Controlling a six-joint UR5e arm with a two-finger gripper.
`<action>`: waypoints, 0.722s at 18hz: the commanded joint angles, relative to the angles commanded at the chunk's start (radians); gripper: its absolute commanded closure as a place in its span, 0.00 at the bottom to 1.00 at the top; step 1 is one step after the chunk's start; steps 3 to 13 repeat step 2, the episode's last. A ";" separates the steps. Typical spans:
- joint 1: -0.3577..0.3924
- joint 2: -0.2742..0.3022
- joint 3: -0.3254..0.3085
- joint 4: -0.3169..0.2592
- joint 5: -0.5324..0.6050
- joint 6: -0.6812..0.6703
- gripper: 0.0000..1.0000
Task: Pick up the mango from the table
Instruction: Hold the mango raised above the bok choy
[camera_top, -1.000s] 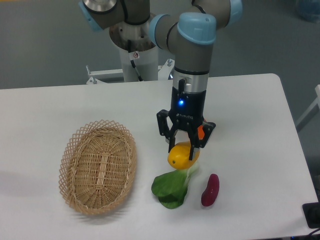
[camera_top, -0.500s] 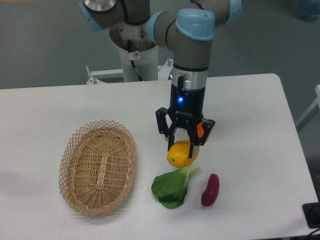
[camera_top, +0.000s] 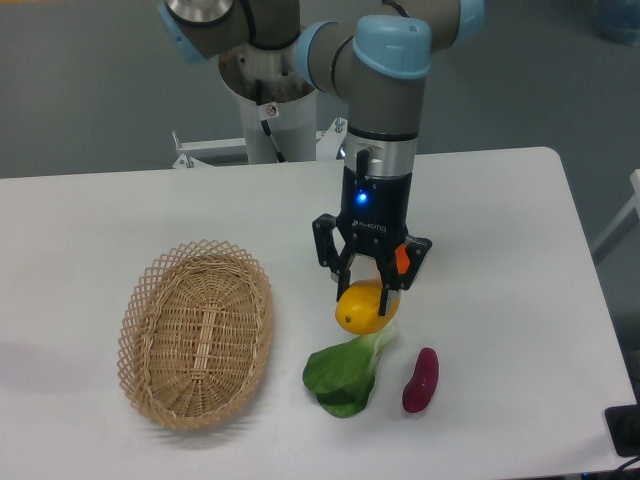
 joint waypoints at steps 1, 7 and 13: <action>0.000 0.000 -0.002 0.000 0.000 0.000 0.52; 0.000 0.002 -0.002 0.000 0.000 0.000 0.52; 0.000 0.002 -0.002 0.000 0.000 0.000 0.52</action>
